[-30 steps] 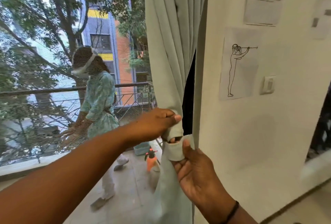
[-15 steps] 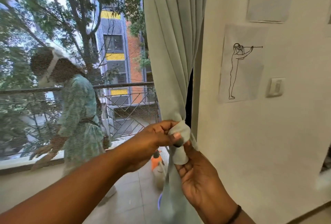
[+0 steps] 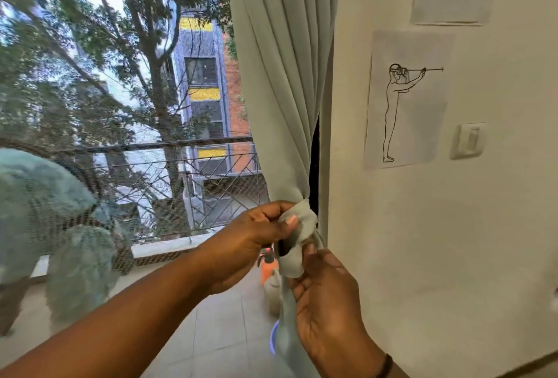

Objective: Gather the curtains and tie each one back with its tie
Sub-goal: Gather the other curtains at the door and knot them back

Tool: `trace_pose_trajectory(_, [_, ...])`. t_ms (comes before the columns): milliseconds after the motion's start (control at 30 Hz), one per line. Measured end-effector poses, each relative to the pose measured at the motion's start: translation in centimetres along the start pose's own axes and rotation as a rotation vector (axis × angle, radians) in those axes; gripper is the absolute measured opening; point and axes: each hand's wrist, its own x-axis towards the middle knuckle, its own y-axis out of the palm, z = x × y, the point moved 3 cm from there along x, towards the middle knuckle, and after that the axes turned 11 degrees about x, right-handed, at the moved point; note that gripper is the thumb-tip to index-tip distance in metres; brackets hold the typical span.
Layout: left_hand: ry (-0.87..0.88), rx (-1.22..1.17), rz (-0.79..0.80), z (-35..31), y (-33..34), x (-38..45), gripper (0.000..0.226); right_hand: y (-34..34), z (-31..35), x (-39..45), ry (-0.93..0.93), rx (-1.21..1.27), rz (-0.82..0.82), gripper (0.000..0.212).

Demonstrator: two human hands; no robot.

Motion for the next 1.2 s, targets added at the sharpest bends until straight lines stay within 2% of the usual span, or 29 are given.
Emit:
trace_pose_trajectory(67, [0.024, 0.262, 0.004, -1.0, -0.2, -0.5, 0.028, 0.4, 0.8, 0.0, -0.008, -0.068, 0.016, 0.023])
trace_pose_trajectory(200, [0.031, 1.024, -0.054, -2.6, -0.1, -1.6, 0.044, 0.9, 1.9, 0.5, 0.055, -0.149, 0.073, 0.025])
trace_pose_trajectory(233, [0.03, 1.114, -0.062, -2.9, -0.1, -2.0, 0.048, 0.9, 1.8, 0.5, 0.083, -0.149, 0.08, 0.024])
trace_pose_trajectory(367, [0.021, 1.164, -0.074, -2.6, -0.2, -3.6, 0.046, 1.0, 0.9, 0.5, 0.155, -0.126, 0.103, 0.021])
trace_pose_trajectory(500, [0.093, 1.244, -0.194, -1.8, -0.3, -5.1, 0.066, 1.3, -0.1, 0.3, 0.231, -0.108, 0.155, 0.017])
trace_pose_trajectory(567, [0.128, 1.219, -0.227, -1.6, -0.9, -5.7, 0.067, 1.4, -0.5, 0.1, 0.268, -0.121, 0.191, 0.017])
trace_pose_trajectory(733, [0.213, 1.236, -0.249, -1.8, -2.9, -6.5, 0.061, 2.1, -1.3, -0.3, 0.396, -0.086, 0.393, 0.049])
trace_pose_trajectory(800, [0.192, 1.222, -0.228, -1.7, -3.9, -6.6, 0.062, 2.3, -2.0, -0.4, 0.445, -0.052, 0.448, 0.038])
trace_pose_trajectory(867, [0.149, 1.17, -0.174, -1.6, -4.9, -6.6, 0.062, 2.8, -2.8, -0.4, 0.458, -0.094, 0.436, 0.036])
trace_pose_trajectory(933, [0.134, 1.081, -0.154, -1.5, -5.6, -6.3, 0.06, 3.5, -3.2, -0.2, 0.379, -0.201, 0.392, 0.035])
trace_pose_trajectory(1000, [0.124, 0.883, -0.188, -1.2, -6.3, -6.0, 0.056, 4.2, -3.0, -0.1, 0.189, -0.408, 0.348, 0.028])
trace_pose_trajectory(1067, [0.136, 0.667, -0.261, -0.7, -6.5, -5.9, 0.056, 4.1, -2.8, 0.1, -0.058, -0.633, 0.302, 0.02])
trace_pose_trajectory(1133, [0.183, 0.627, -0.356, -0.5, -6.4, -5.8, 0.05, 3.2, -2.7, 0.2, -0.427, -0.922, 0.252, 0.015])
trace_pose_trajectory(1167, [0.208, 0.634, -0.401, -0.6, -6.4, -5.7, 0.046, 2.4, -3.0, 0.5, -0.567, -1.068, 0.229, 0.026])
trace_pose_trajectory(1200, [0.234, 0.647, -0.439, -0.7, -6.4, -5.7, 0.041, 1.5, -3.4, 0.9, -0.62, -1.175, 0.204, 0.046])
